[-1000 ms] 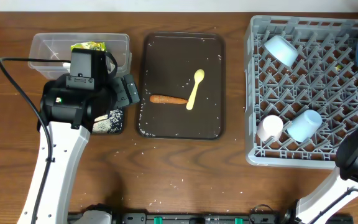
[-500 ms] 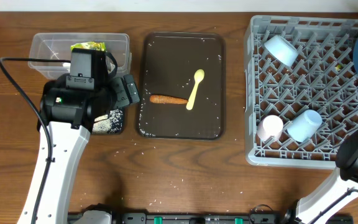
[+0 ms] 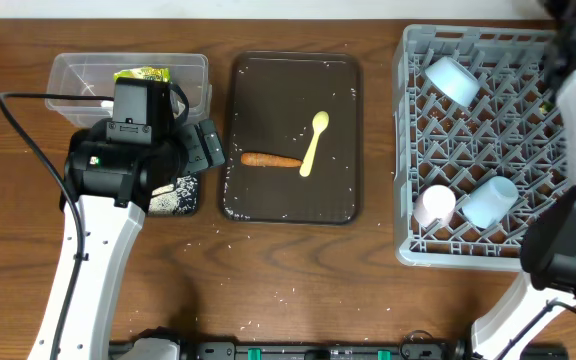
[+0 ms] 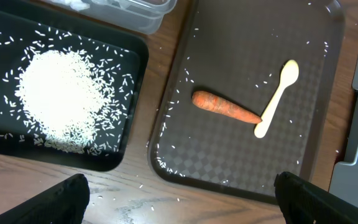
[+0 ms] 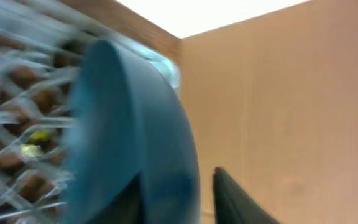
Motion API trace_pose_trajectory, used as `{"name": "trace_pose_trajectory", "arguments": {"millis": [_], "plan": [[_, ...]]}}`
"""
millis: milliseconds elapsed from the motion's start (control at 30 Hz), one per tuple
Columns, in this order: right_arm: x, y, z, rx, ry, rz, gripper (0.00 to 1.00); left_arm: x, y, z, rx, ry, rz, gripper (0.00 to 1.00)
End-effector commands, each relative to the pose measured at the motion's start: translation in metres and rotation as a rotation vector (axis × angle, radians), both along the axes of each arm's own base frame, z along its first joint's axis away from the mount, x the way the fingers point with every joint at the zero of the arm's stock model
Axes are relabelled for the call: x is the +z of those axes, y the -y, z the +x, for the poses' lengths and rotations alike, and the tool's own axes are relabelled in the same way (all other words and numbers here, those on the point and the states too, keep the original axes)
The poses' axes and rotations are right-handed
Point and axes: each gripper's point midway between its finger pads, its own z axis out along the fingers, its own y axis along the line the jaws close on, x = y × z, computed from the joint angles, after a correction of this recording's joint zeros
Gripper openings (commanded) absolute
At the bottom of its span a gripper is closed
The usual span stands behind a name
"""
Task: Sort waste into correct bins and load items into the dishwasher rack
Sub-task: 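Lift the blue plate right and stand it in the dish rack, then reach the right gripper to the yellow spoon and grasp it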
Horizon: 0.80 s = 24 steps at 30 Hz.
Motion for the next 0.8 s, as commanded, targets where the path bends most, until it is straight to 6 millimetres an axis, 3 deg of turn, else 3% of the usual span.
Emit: {"name": "trace_pose_trajectory", "arguments": {"millis": [0,267,400,467,500,600,733,767], "plan": [[-0.019,-0.024,0.005,0.036,-0.037,0.032,0.48,-0.001,-0.004,0.0,0.014,-0.005,0.01,0.98],[-0.021,-0.048,0.01,-0.053,0.098,0.162,0.8,-0.001,-0.004,0.0,0.014,-0.005,0.01,0.98],[-0.01,-0.059,0.011,-0.071,0.167,0.206,0.93,-0.001,-0.004,0.0,0.014,-0.005,0.01,0.98],[0.0,-0.075,0.013,-0.033,0.2,0.264,0.98,-0.001,-0.004,0.0,0.014,-0.005,0.01,0.98],[0.004,-0.088,0.014,0.011,0.205,0.306,0.99,-0.001,-0.004,0.0,0.014,-0.005,0.01,0.98],[0.02,-0.152,0.014,0.237,0.194,0.498,0.99,-0.001,-0.004,0.0,0.014,-0.005,0.01,0.98],[0.048,-0.264,-0.009,0.571,0.154,0.879,0.99,-0.001,-0.004,0.0,0.014,-0.005,0.01,0.97],[0.055,-0.286,-0.015,0.626,0.146,0.973,0.94,-0.001,-0.004,0.0,0.014,-0.005,0.01,0.98]]}}
